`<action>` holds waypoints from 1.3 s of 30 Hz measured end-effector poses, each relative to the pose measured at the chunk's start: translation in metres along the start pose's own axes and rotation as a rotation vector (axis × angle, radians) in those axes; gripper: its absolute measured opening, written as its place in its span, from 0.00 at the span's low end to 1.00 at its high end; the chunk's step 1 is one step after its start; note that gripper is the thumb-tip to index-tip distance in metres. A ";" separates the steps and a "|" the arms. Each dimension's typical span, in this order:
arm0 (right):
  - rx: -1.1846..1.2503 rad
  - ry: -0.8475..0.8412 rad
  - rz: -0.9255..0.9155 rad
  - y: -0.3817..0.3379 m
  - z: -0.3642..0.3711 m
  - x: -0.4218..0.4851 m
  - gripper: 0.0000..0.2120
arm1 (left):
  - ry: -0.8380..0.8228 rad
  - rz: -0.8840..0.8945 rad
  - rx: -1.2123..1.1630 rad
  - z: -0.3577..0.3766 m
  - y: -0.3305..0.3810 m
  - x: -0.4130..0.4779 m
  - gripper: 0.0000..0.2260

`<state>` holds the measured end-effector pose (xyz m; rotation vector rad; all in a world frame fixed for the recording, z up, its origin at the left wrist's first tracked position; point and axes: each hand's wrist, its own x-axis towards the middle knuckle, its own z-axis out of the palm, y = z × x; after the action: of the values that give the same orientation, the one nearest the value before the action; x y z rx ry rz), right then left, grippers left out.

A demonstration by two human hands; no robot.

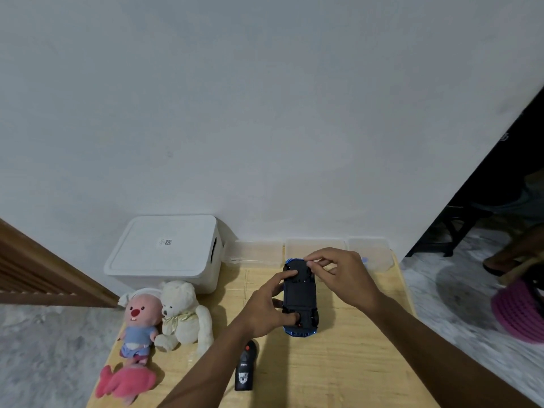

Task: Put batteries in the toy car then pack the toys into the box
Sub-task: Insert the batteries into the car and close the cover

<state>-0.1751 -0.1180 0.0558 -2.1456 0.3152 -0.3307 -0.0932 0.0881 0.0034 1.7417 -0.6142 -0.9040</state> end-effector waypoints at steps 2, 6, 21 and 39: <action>0.102 0.017 0.059 -0.003 0.002 0.001 0.02 | 0.001 0.008 -0.003 0.001 0.000 0.000 0.37; 0.247 0.040 0.085 -0.008 0.004 0.000 0.05 | -0.002 0.019 -0.004 0.002 0.003 -0.002 0.37; 0.051 0.043 0.092 0.000 0.006 -0.005 0.09 | -0.002 0.011 -0.008 0.003 0.002 -0.005 0.37; 0.257 0.109 0.573 0.062 -0.005 -0.010 0.09 | 0.013 -0.039 -0.071 0.009 -0.005 0.004 0.37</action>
<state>-0.1924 -0.1526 0.0060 -1.6999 0.8770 -0.1443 -0.0982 0.0816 -0.0036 1.6992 -0.5350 -0.9303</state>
